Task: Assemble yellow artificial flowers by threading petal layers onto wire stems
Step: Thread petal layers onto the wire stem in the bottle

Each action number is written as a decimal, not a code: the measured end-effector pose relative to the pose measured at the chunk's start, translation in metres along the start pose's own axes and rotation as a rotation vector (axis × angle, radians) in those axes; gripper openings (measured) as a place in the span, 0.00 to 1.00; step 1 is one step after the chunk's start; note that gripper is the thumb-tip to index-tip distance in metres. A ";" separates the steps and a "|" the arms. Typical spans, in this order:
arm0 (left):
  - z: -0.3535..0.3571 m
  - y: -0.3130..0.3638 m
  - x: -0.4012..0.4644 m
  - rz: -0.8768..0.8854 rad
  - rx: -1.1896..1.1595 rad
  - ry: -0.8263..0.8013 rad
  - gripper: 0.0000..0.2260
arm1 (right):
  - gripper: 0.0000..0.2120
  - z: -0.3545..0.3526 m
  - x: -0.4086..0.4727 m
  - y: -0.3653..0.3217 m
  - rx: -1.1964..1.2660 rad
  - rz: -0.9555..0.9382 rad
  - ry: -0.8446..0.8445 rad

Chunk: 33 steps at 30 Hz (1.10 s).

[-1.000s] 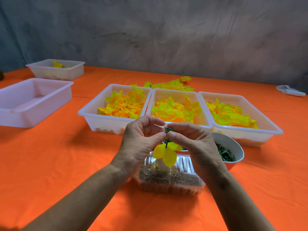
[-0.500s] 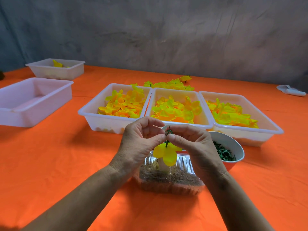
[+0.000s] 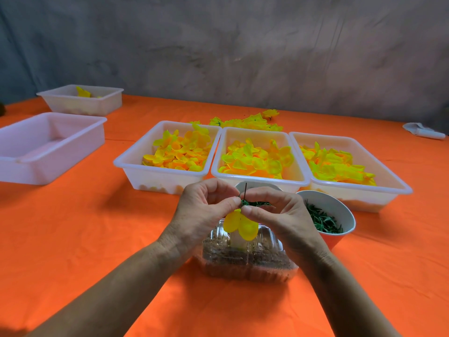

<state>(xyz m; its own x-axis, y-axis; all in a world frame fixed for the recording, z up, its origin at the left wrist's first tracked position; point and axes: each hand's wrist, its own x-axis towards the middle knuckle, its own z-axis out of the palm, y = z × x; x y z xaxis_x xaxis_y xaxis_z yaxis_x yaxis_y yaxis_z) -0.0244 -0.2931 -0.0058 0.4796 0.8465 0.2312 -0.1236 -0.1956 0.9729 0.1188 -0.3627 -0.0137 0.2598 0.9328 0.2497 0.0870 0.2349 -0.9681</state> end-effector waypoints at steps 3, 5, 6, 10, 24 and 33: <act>0.001 0.000 -0.001 -0.012 0.030 0.001 0.08 | 0.09 -0.001 -0.001 0.003 -0.042 0.000 -0.014; 0.001 0.000 -0.001 -0.021 0.044 0.005 0.08 | 0.09 -0.002 -0.001 0.004 -0.042 -0.008 -0.021; 0.001 0.000 -0.001 -0.025 0.050 0.006 0.08 | 0.08 -0.002 -0.002 0.004 -0.044 -0.014 -0.023; 0.001 0.002 -0.002 -0.039 0.059 0.004 0.07 | 0.09 -0.004 -0.001 0.006 -0.065 -0.035 -0.031; 0.004 0.005 -0.002 -0.080 0.053 0.027 0.07 | 0.11 -0.001 -0.001 0.005 -0.056 -0.049 0.024; 0.000 0.002 0.002 -0.113 0.119 0.014 0.07 | 0.06 -0.005 0.001 0.004 -0.129 -0.039 -0.017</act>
<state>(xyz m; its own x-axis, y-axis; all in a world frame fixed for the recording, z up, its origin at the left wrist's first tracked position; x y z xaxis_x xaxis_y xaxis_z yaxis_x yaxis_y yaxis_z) -0.0238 -0.2919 -0.0034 0.4722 0.8731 0.1209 0.0346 -0.1555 0.9872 0.1239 -0.3622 -0.0174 0.2379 0.9283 0.2859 0.2202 0.2351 -0.9467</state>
